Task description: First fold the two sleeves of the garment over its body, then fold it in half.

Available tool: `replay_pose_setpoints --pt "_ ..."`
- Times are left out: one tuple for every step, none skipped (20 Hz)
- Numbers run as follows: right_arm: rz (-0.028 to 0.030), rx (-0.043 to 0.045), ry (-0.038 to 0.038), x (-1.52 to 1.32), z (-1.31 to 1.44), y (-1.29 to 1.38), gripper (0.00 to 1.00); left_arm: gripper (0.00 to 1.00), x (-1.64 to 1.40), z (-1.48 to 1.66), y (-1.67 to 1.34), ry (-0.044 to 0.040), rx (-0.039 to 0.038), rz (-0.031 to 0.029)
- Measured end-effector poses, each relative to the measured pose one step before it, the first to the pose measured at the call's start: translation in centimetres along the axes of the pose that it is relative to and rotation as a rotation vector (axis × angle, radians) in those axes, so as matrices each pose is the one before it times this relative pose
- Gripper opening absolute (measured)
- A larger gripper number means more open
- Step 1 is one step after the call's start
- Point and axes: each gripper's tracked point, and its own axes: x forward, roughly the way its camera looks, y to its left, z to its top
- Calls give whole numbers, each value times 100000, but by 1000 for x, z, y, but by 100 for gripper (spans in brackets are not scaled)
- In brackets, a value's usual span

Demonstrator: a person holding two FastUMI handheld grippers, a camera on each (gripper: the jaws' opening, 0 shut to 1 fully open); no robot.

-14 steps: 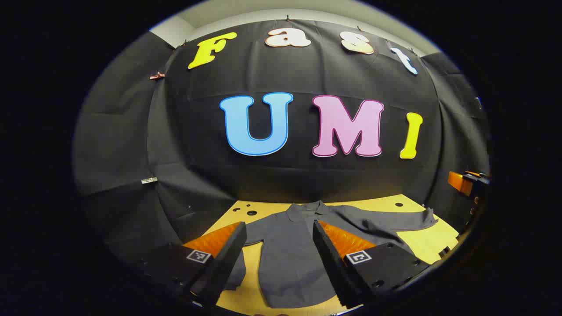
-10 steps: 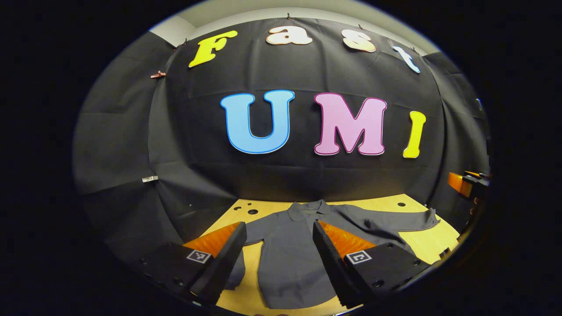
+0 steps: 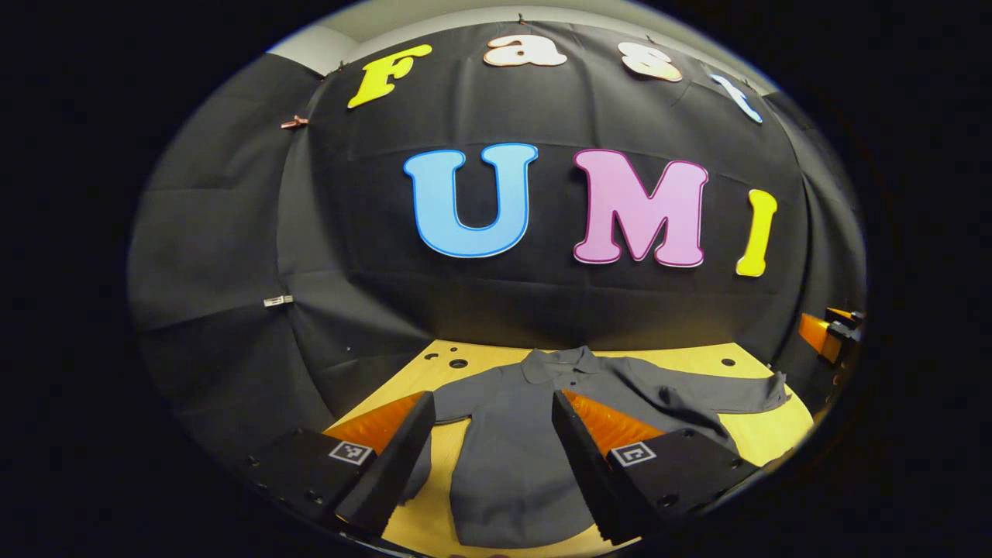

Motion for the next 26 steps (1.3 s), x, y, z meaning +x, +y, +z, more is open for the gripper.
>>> replay_pose_setpoints --pt "1613 -911 382 803 -491 -281 98 96 243 -142 124 4 -270 1438" --pt "-174 -566 1581 634 -634 -504 98 96 209 -661 56 1316 -279 1277" --pt "-245 183 2667 518 -877 -391 98 96 107 -254 -6 678 -924 85" --pt "-543 421 3695 748 -1167 -354 98 96 -104 -52 -289 -145 -1016 -709" --pt "105 615 3429 560 -839 -227 98 95 -48 -283 -29 650 -156 424" --pt "644 307 2400 758 -714 -33 98 95 38 -703 273 587 272 930" --pt "422 -564 1184 696 -555 -195 98 96 55 -250 -16 -179 93 783" --pt "-629 -1584 1371 740 -475 -564 98 96 142 -481 -154 700 -140 933" --pt "-1176 -1379 2213 691 -575 -573 98 96 7 -476 27 1628 -690 604" --pt "-1710 -1167 3473 901 -819 -762 98 96 -158 -642 -168 1333 -1008 -558" --pt "-1463 -756 4292 705 -980 -799 98 95 36 -573 -347 1235 -882 -765" --pt "-996 619 3477 831 -621 -665 98 96 83 -668 -90 1844 -679 431" --pt "-849 1375 2623 902 -492 -477 98 96 108 -657 358 2009 -861 1367" --pt "-1122 1290 2452 746 -566 -891 98 96 161 -459 185 1768 -1235 1193" --pt "-1694 1070 1875 715 -513 -1171 98 96 208 -305 75 1396 -1315 727" --pt "-2110 301 2032 886 -612 -1220 98 96 69 -523 38 1120 -898 799" --pt "-1412 -267 3258 1021 -623 -1207 98 96 96 -221 99 1242 -135 848" --pt "-922 -25 3349 1092 -549 -1128 98 96 156 -374 415 1753 735 1993" --pt "-2780 2986 6571 2681 -969 -2869 98 96 258 -100 675 1306 -388 2548" --pt "-1807 2467 2474 1266 -280 -1217 98 96 110 -179 347 835 -395 911" --pt "-1638 2778 2100 1184 -198 -958 98 100 111 -20 236 1021 -52 696" --pt "-1755 2605 2028 1030 -225 -918 98 96 144 -177 136 870 406 710" --pt "-1724 1848 1876 1040 -128 -904 98 96 202 63 109 600 670 427" --pt "-1836 1330 1640 1150 -121 -853 98 96 321 -39 -55 530 778 25" --pt "-1914 906 1265 1075 -65 -751 98 96 280 46 -33 816 934 74" --pt "-1511 1117 1596 869 -169 -625 98 96 187 -50 -18 565 1075 0"
